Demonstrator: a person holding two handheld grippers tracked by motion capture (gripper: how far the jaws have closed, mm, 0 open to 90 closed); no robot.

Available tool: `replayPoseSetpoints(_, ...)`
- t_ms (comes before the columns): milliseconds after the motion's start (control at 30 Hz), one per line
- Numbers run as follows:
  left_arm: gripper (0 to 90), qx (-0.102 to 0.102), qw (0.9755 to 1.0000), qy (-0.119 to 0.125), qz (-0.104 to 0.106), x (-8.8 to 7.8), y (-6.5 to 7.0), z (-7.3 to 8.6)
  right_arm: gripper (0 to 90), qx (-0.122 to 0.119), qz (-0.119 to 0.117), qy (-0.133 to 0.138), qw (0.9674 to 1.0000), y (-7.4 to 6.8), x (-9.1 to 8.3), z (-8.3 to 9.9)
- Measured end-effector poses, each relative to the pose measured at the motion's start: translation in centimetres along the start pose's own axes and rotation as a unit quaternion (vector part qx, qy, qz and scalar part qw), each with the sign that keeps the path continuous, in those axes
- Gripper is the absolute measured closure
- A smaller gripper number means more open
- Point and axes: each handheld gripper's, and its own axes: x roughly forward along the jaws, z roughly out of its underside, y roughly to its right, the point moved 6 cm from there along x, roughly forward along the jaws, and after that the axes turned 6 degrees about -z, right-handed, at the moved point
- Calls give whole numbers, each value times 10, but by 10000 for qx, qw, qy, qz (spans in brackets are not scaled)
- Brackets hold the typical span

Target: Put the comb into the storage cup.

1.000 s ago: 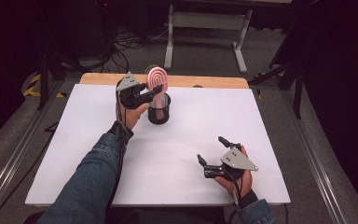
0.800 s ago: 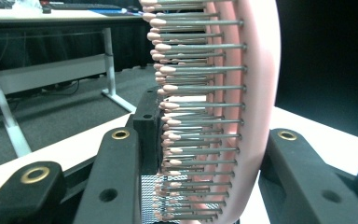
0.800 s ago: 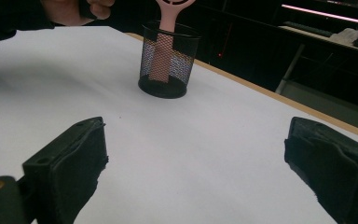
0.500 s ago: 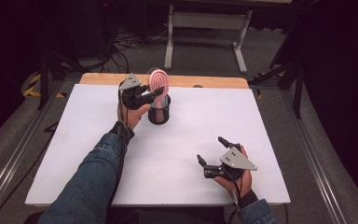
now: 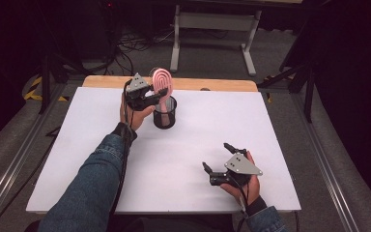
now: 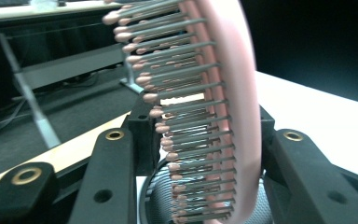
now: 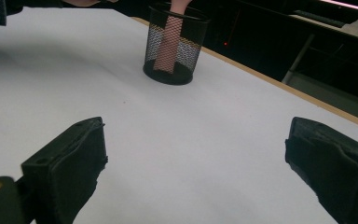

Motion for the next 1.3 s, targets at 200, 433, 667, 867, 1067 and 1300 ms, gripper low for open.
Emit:
replayPoseSetpoints(200,579,-83,9998,-94,-152,4,-8,6,57,-44,-4,-34,10000,-1,1,0)
replayPoseSetpoints(433,575,-268,9991,-112,-293,3,-16,11,57,-66,-30,-65,10000,-2,1,1)
replayPoseSetpoints(667,565,-466,9978,-144,-449,2,-25,17,57,-65,-45,-85,9999,-2,2,1)
replayPoseSetpoints(867,563,-550,9974,-152,-446,1,-29,19,57,-57,-49,-86,9999,-2,2,2)
replayPoseSetpoints(1067,558,-586,9969,-194,-479,0,-31,21,57,-46,-54,-85,9999,-2,2,2)
replayPoseSetpoints(1300,556,-579,9970,-216,-475,-1,-32,21,57,-19,-89,-110,9999,-3,4,3)
